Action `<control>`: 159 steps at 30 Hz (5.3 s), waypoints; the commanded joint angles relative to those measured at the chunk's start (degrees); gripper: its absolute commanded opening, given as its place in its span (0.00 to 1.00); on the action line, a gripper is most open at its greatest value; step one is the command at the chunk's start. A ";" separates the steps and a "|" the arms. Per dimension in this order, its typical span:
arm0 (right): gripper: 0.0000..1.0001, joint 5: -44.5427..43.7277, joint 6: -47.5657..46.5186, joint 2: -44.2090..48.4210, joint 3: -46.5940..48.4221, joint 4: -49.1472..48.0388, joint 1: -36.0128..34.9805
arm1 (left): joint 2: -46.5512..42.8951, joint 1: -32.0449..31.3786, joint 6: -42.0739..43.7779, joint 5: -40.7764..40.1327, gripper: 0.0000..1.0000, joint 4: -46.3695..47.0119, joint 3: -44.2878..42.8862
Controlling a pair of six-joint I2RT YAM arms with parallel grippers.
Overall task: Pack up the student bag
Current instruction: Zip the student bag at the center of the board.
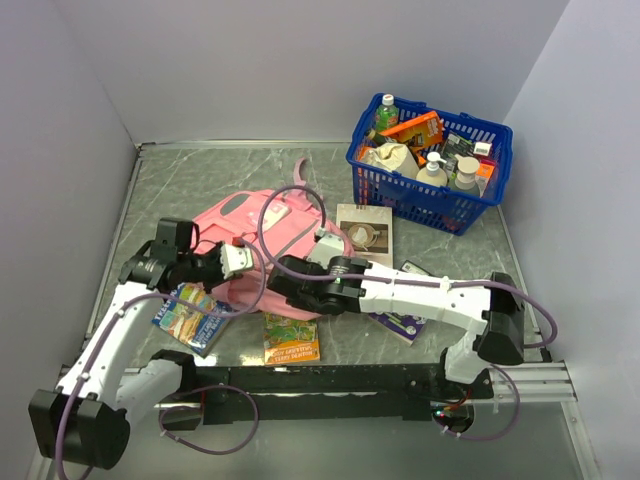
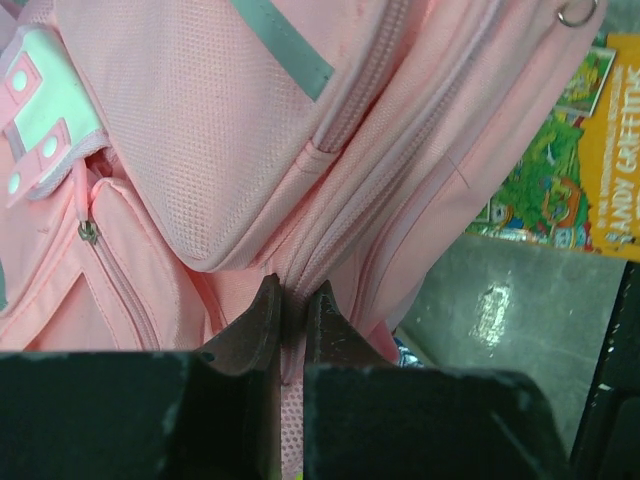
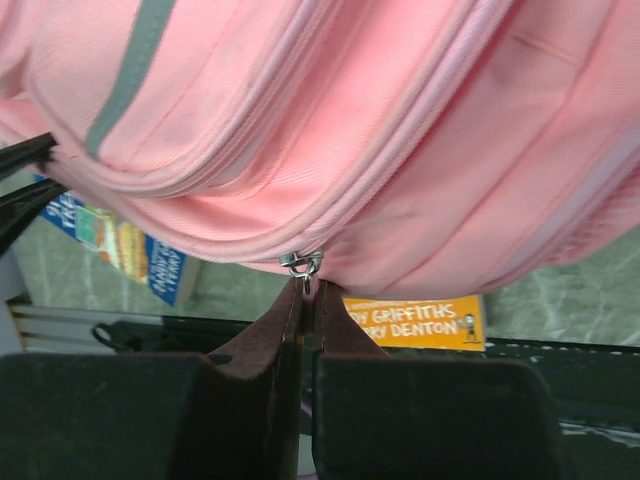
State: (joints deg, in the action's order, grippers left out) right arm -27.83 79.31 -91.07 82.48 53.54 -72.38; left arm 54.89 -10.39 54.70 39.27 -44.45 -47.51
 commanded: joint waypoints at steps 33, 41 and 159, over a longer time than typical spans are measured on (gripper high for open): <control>0.00 19.75 -43.10 18.38 -26.23 -32.09 8.31 | 1.11 -8.66 -28.74 15.59 0.96 1.67 -8.51; 0.00 22.56 -42.13 19.00 -27.63 -35.52 8.84 | 0.39 -18.52 -39.67 3.19 0.96 16.41 0.04; 0.00 47.78 -54.78 12.67 -18.41 -30.43 34.76 | 11.99 -33.64 -23.18 -32.32 0.01 12.39 -10.12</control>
State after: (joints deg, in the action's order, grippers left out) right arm 18.81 27.03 -82.89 60.07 22.81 -39.88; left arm 69.67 -44.29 21.41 8.12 -22.06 -49.93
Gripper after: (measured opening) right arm 0.043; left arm 0.062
